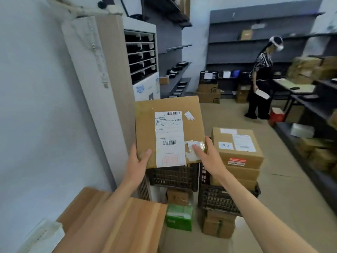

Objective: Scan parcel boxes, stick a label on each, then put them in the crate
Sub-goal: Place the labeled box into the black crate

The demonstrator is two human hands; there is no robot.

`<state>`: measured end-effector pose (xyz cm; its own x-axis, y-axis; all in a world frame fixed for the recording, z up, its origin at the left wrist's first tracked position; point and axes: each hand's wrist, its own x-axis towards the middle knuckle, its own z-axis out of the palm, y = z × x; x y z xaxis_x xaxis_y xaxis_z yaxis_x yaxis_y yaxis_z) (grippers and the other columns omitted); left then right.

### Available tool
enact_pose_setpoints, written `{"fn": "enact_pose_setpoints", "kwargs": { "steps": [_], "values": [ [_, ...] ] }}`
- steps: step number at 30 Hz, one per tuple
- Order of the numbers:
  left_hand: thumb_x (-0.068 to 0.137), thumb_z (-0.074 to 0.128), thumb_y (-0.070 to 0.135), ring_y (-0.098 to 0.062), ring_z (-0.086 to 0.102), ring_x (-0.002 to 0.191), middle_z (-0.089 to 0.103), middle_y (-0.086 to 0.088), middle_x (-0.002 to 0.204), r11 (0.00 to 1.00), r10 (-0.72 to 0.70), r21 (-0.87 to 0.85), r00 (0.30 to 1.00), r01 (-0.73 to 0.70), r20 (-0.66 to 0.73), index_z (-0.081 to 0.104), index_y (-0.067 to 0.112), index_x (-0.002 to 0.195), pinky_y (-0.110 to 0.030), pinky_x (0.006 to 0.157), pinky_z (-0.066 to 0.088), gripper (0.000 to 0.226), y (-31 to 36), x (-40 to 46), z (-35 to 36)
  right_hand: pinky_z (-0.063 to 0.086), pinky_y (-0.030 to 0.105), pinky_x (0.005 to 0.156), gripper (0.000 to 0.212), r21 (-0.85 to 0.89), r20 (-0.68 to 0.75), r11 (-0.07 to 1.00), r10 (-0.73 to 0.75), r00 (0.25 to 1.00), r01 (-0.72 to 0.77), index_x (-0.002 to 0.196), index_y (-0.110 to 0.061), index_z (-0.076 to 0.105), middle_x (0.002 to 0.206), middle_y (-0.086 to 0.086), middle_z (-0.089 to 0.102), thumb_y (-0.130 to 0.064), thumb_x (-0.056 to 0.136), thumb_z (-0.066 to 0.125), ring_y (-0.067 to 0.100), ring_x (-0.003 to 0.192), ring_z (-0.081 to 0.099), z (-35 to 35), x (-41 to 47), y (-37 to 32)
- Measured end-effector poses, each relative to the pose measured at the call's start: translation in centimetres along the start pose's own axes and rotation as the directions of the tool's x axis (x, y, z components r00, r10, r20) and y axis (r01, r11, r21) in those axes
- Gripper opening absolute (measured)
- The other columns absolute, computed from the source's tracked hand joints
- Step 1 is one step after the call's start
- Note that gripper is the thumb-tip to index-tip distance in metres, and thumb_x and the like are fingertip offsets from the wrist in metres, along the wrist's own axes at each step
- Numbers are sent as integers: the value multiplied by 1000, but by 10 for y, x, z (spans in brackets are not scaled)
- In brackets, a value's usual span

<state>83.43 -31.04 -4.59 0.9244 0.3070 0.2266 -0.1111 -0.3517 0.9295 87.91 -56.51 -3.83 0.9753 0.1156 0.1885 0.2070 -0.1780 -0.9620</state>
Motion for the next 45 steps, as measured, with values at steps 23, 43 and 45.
{"fn": "enact_pose_setpoints", "kwargs": {
  "steps": [23, 43, 45],
  "values": [
    [102, 58, 35, 7, 59, 104, 58, 15, 127, 998, -65, 13, 976, 64, 209, 33, 25, 153, -28, 95, 52, 58, -25, 182, 88, 59, 34, 89, 50, -18, -190, 981, 187, 964, -194, 140, -21, 42, 124, -6, 65, -39, 98, 63, 10, 106, 67, -25, 168, 72],
    [101, 61, 34, -15, 53, 126, 48, 10, 147, 895, -440, 147, 774, 422, 455, 11, 33, 162, -46, 113, 43, 79, -195, 321, 105, 54, 25, 77, 43, -199, -197, 789, 549, 812, -581, 138, -14, 42, 123, 0, 60, -34, 103, 56, 9, 94, 62, 64, 280, 197],
    [103, 56, 37, -15, 55, 126, 51, 8, 145, 889, -453, 159, 772, 430, 446, 18, 33, 160, -43, 110, 45, 69, -208, 324, 110, 55, 32, 87, 42, -216, -179, 760, 586, 790, -613, 138, -14, 40, 131, 4, 58, -34, 104, 54, 15, 103, 61, 69, 284, 207]
  ]
}}
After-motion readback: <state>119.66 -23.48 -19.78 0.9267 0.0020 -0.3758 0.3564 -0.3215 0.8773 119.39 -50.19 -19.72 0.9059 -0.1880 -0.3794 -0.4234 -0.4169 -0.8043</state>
